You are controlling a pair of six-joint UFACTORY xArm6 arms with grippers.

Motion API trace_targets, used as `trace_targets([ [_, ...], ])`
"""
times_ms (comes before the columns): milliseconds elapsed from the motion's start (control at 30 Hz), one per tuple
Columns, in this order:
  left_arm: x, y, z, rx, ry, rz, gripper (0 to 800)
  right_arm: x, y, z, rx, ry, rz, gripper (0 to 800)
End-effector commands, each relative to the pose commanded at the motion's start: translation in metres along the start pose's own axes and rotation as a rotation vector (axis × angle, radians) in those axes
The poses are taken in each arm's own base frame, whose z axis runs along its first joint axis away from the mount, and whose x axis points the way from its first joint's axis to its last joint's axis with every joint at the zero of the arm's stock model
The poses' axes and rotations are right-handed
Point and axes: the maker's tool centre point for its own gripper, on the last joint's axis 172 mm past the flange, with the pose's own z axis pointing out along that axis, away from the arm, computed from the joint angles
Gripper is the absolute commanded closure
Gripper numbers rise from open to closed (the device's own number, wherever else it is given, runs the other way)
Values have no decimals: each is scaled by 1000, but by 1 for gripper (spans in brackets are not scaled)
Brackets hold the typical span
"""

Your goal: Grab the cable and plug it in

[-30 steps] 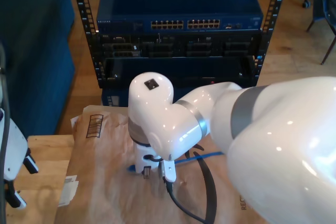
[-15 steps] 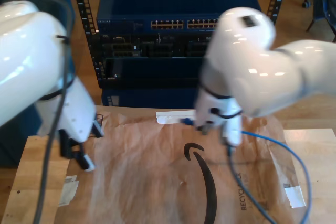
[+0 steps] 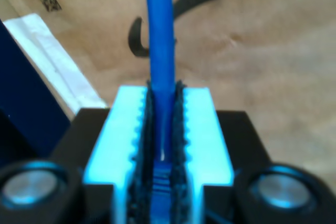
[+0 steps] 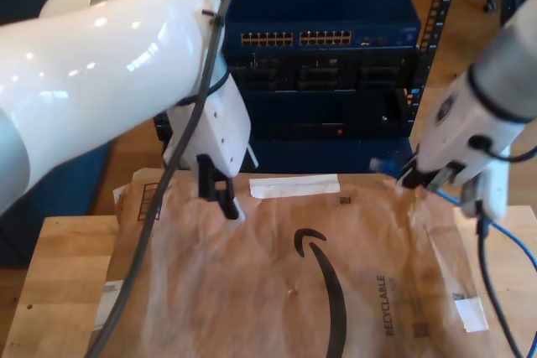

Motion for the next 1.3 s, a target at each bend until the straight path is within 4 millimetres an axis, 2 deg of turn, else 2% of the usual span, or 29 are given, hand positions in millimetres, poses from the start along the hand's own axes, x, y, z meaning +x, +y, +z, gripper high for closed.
trace_targets([
  [100, -16, -1, -4, 2, -57, 0, 0, -19, 9, -21, -31, -60, 7, 798],
  [267, -18, -2, -3, 6, -69, 1, 0, -54, 19, -50, -49, -164, -2, 798],
  [433, -25, 0, -13, -11, -83, 10, 0, -68, 19, -78, -21, -185, -31, 798],
  [700, -83, 7, -55, -61, -259, 75, 0, -72, 16, -103, -17, -234, -1, 798],
  [867, -126, -9, -69, -22, -427, 137, 0, -77, 15, -119, -2, -256, -3, 798],
  [1067, -132, -9, -79, -19, -488, 148, 0, -84, 15, -131, 15, -272, -15, 798],
  [1300, -124, 15, -105, -16, -641, 60, 0, -84, 15, -131, 16, -272, -17, 798],
])
